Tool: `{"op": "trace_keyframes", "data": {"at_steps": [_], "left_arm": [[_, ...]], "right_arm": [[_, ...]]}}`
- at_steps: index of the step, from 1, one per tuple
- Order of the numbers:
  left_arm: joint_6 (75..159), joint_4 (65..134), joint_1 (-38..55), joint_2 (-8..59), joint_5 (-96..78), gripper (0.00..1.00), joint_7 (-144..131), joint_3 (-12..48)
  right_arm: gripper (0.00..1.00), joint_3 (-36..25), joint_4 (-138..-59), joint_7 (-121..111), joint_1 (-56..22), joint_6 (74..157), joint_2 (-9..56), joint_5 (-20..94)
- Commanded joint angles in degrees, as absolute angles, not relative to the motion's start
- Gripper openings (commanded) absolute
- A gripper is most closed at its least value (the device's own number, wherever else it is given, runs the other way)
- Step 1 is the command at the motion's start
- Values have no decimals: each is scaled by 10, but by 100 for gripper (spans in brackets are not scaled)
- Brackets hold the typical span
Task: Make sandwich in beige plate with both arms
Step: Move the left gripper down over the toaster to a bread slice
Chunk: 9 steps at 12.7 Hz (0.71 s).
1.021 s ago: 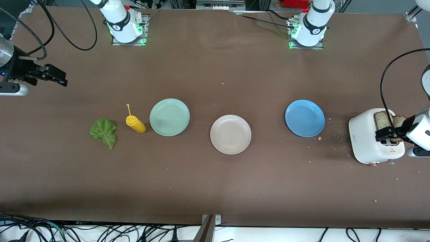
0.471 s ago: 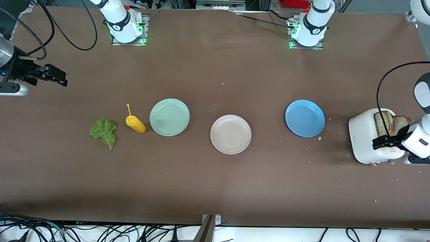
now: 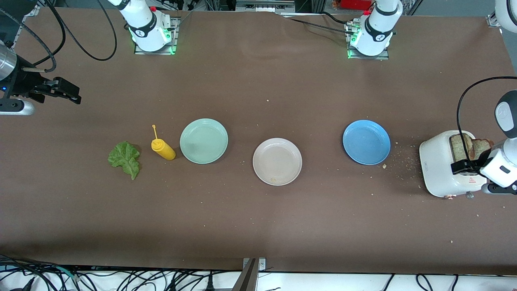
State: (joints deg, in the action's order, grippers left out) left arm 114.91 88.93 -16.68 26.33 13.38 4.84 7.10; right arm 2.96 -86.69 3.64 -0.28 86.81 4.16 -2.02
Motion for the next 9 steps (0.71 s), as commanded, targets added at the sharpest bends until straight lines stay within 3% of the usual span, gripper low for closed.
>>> {"op": "trace_keyframes", "data": {"at_steps": [1, 4, 5, 6, 7, 8, 9], "left_arm": [[1159, 976, -178, 211, 150, 100, 54, 76], [1157, 1007, -192, 198, 162, 97, 55, 76], [1157, 1019, -192, 194, 187, 93, 55, 78], [1156, 1021, -192, 193, 195, 82, 55, 80], [1155, 1023, -192, 192, 195, 54, 54, 80], [1143, 1023, -192, 191, 195, 15, 54, 80], [1130, 1023, -192, 192, 190, 0, 50, 80]], "right_arm": [[100, 28, -869, 33, -4, 872, 40, -11], [100, 29, -869, 33, -4, 872, 40, -11], [100, 29, -869, 33, -4, 872, 40, -11], [100, 29, -869, 33, -4, 872, 40, -11], [100, 29, -869, 33, -4, 872, 40, -11], [100, 29, -869, 33, -4, 871, 40, -11], [100, 29, -869, 33, -4, 871, 40, -11]]}}
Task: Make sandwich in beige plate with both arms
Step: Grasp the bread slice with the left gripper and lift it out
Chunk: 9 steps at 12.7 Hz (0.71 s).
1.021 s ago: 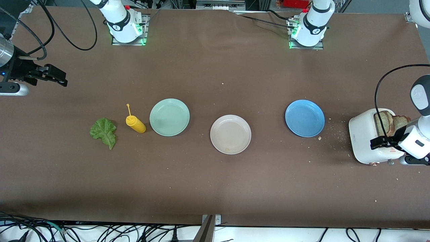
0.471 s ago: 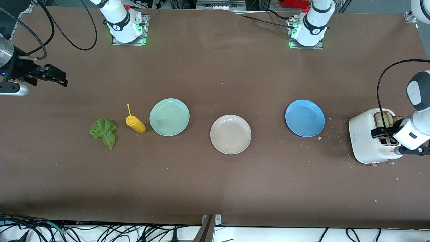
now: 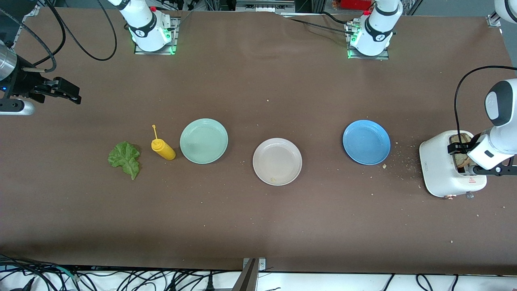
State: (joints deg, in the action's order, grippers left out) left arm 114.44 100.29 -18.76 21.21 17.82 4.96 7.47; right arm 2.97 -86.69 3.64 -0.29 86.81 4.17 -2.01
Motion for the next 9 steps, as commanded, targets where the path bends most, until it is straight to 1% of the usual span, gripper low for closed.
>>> {"op": "trace_keyframes", "data": {"at_steps": [1, 9], "left_arm": [[1127, 1020, -194, 191, 190, 0, 54, 80], [1077, 997, -193, 145, 190, 0, 54, 87]], "right_arm": [[100, 29, -869, 33, -4, 871, 40, -11], [100, 29, -868, 33, -4, 868, 38, -11]]}}
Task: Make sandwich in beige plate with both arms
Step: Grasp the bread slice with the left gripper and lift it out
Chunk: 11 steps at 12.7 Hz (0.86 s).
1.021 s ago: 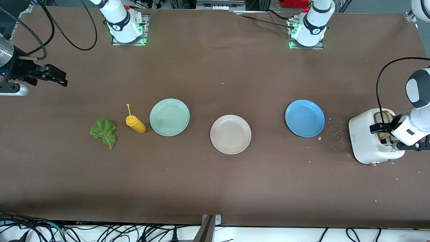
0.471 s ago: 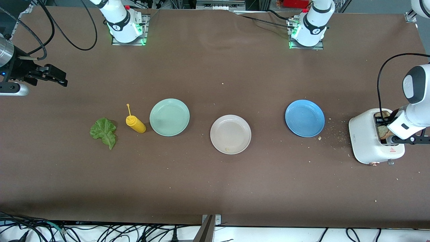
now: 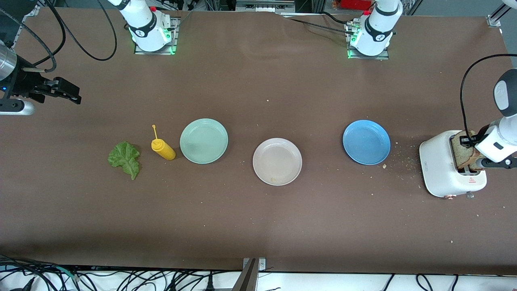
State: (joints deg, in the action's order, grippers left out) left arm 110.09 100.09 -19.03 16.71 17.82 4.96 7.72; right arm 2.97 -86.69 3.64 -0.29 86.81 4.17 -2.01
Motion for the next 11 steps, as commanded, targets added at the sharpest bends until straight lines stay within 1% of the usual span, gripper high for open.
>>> {"op": "trace_keyframes", "data": {"at_steps": [1, 3, 5, 11], "left_arm": [[1074, 997, -193, 134, 190, 0, 54, 92], [1071, 993, -191, 116, 190, 0, 53, 101], [1040, 962, -188, 113, 194, 0, 53, 116], [1029, 919, -185, 117, 187, 0, 51, 191]], "right_arm": [[100, 29, -868, 33, -4, 868, 37, -11], [100, 29, -868, 33, -4, 867, 37, -11], [100, 29, -868, 33, -4, 867, 37, -11], [100, 31, -868, 33, -4, 866, 36, -10]]}}
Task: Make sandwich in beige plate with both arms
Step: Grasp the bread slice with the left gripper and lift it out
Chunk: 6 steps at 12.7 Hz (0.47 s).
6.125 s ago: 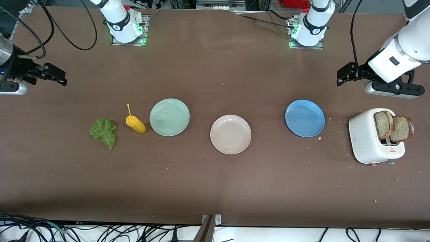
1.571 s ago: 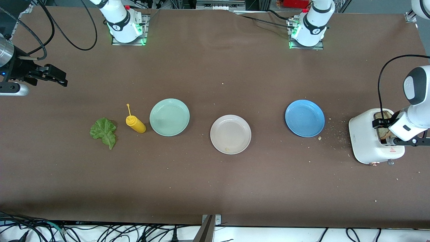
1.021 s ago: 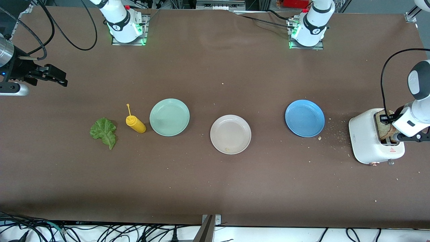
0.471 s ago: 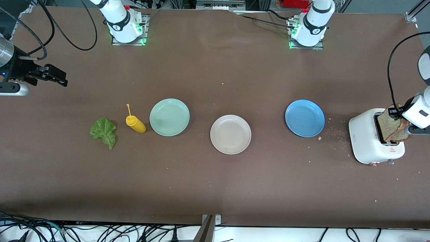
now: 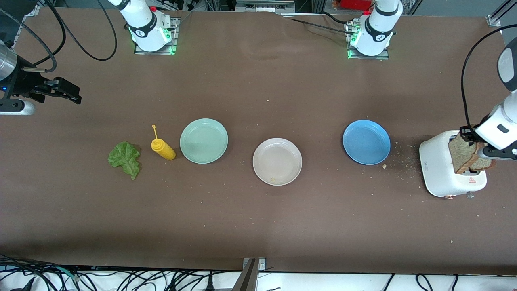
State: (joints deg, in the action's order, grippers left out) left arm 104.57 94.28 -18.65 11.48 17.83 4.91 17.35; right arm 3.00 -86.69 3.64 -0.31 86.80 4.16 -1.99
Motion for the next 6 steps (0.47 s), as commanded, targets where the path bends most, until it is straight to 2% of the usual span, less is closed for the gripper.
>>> {"op": "trace_keyframes", "data": {"at_steps": [1, 6], "left_arm": [[1029, 911, -176, 119, 185, 0, 48, 205], [1029, 869, -137, 176, 93, 0, 44, 207]], "right_arm": [[100, 32, -868, 33, -4, 865, 35, -10], [100, 32, -868, 33, -4, 867, 35, -10]]}}
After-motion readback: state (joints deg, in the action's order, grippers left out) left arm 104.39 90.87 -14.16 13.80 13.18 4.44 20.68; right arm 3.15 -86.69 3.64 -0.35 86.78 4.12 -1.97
